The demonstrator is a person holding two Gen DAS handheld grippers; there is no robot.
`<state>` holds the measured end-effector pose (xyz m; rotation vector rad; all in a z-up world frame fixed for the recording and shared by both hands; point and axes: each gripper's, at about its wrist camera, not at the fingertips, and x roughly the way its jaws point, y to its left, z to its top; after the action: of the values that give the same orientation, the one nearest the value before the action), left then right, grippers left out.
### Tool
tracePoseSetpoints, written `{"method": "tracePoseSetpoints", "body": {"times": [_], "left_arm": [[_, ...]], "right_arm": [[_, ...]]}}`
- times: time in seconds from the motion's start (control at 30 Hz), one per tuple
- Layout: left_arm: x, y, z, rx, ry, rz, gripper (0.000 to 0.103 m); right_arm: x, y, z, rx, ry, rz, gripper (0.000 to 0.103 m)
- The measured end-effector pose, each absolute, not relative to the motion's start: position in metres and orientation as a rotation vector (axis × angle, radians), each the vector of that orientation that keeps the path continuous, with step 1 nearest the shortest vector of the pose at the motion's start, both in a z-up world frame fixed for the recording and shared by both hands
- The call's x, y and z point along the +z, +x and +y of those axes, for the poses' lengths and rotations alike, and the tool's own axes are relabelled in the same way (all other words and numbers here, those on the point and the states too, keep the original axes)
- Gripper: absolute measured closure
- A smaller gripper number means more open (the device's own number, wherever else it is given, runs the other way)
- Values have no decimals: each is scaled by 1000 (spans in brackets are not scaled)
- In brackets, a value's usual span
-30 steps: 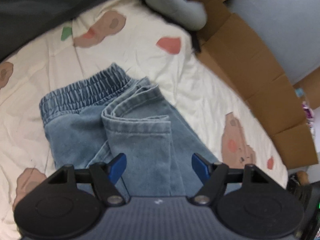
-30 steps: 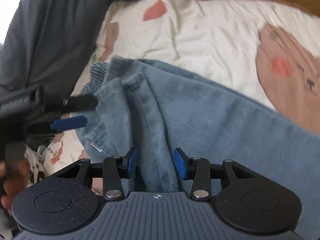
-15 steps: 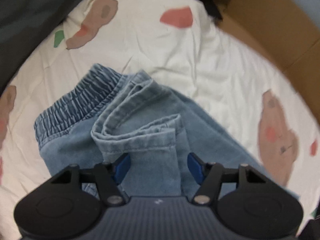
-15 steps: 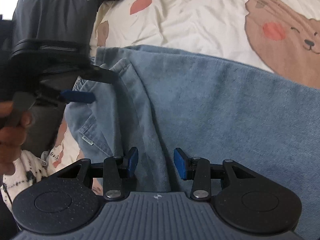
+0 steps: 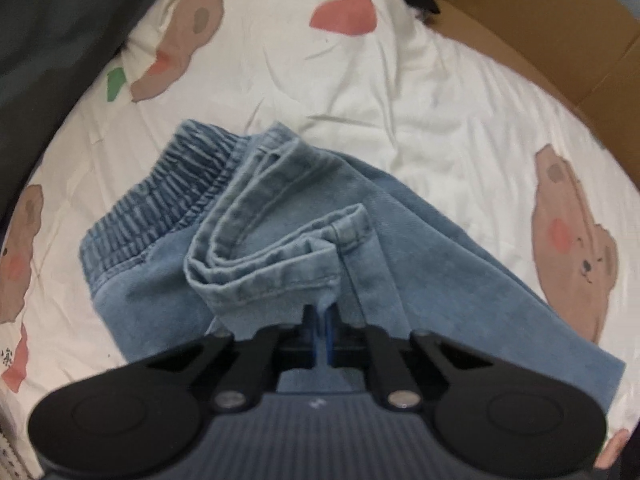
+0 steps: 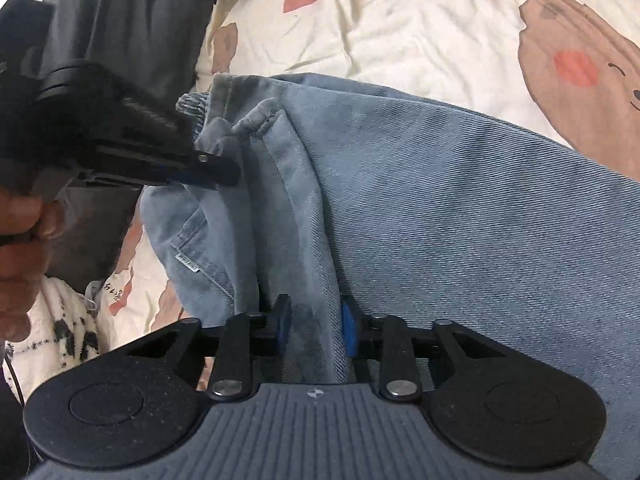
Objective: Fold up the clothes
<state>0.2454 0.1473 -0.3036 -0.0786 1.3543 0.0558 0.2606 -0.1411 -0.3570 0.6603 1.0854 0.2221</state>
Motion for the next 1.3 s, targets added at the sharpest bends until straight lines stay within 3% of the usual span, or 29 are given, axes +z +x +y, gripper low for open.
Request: {"method": "tracePoseSetpoints", "body": {"times": [0.13, 0.5, 0.8, 0.87, 1.07, 1.3], "left_arm": [[-288, 231, 168, 54, -124, 1317, 99], [-285, 184, 239, 98, -245, 1287, 99], [-302, 158, 271, 145, -397, 1238, 97], [-306, 154, 279, 159, -428, 1219, 96], [-300, 150, 300, 179, -432, 1176, 86], [-279, 159, 307, 132, -441, 1123, 62]], "right_arm": [[-352, 257, -142, 230, 667, 1073, 82], [-340, 255, -134, 210, 623, 1047, 82], [-333, 262, -132, 159, 620, 997, 81], [-335, 266, -132, 143, 629, 988, 75], [-341, 277, -129, 107, 628, 982, 56], [-359, 284, -119, 183, 653, 1060, 59]]}}
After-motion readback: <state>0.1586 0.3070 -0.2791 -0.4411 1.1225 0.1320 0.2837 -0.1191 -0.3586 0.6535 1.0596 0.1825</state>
